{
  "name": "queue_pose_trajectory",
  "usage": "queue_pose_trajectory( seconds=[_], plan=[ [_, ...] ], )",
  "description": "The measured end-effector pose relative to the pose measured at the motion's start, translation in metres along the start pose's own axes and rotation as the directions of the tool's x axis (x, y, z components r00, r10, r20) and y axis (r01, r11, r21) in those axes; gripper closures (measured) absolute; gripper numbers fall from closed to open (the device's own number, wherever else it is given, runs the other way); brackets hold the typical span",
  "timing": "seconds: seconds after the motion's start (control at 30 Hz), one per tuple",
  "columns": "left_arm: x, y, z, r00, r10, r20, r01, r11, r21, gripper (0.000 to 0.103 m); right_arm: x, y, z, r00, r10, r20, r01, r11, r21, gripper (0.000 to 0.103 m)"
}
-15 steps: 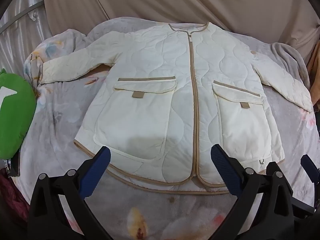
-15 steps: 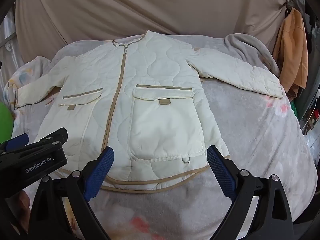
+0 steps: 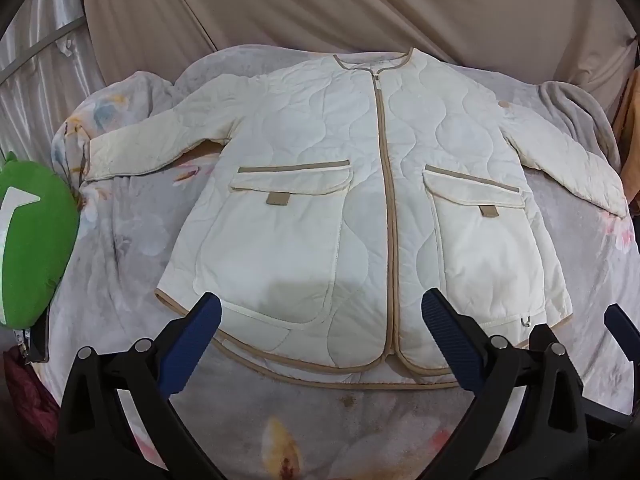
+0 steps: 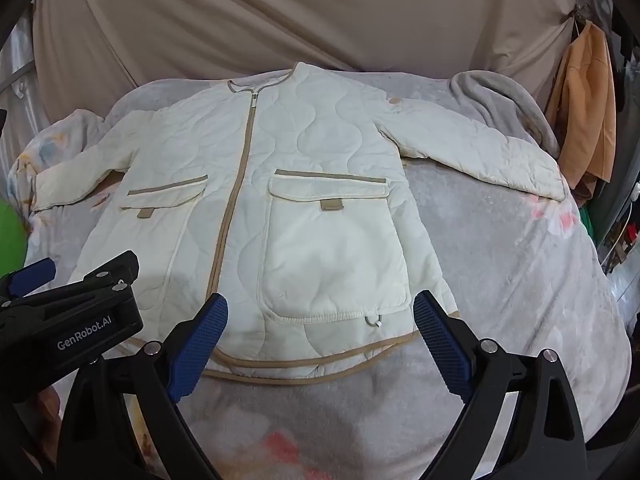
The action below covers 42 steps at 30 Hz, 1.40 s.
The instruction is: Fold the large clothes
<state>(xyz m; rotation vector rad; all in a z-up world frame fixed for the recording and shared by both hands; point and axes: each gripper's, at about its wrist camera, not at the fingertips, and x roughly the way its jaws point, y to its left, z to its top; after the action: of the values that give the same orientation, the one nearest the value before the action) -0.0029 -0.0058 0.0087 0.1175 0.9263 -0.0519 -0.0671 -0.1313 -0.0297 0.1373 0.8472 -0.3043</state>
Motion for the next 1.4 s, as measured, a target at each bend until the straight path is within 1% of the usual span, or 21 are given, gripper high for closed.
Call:
queue_pose_trajectory(
  seconds=[0.07,0.13,0.43,0.63,0.87,1.4],
  plan=[
    [-0.001,-0.001,0.001,1.000,0.005,0.000,-0.005,1.000,0.002,0.005,0.000,-0.002,-0.003,1.000,-0.002,0.004,0.002,1.000,0.000,0.011],
    [-0.002,0.000,0.001,1.000,0.011,0.001,-0.011,1.000,0.001,0.005,-0.007,0.005,0.009,1.000,-0.007,-0.002,0.007,1.000,-0.006,0.011],
    [-0.006,0.000,-0.002,1.000,0.024,0.006,-0.024,1.000,0.019,0.005,-0.017,-0.005,0.011,1.000,-0.014,0.002,0.014,1.000,0.020,0.011],
    [-0.006,-0.003,-0.005,1.000,0.027,0.003,-0.027,0.999,0.032,0.005,-0.016,-0.010,0.014,1.000,-0.020,0.002,0.020,0.999,0.030,0.011],
    [-0.006,-0.004,-0.005,1.000,0.016,-0.006,-0.016,1.000,0.022,0.005,-0.016,-0.010,0.013,1.000,-0.022,-0.002,0.022,0.999,0.027,0.011],
    [-0.005,-0.004,-0.004,1.000,0.024,-0.007,-0.024,1.000,0.020,0.005,-0.013,-0.010,0.015,1.000,-0.019,-0.011,0.019,1.000,0.025,0.011]
  ],
)
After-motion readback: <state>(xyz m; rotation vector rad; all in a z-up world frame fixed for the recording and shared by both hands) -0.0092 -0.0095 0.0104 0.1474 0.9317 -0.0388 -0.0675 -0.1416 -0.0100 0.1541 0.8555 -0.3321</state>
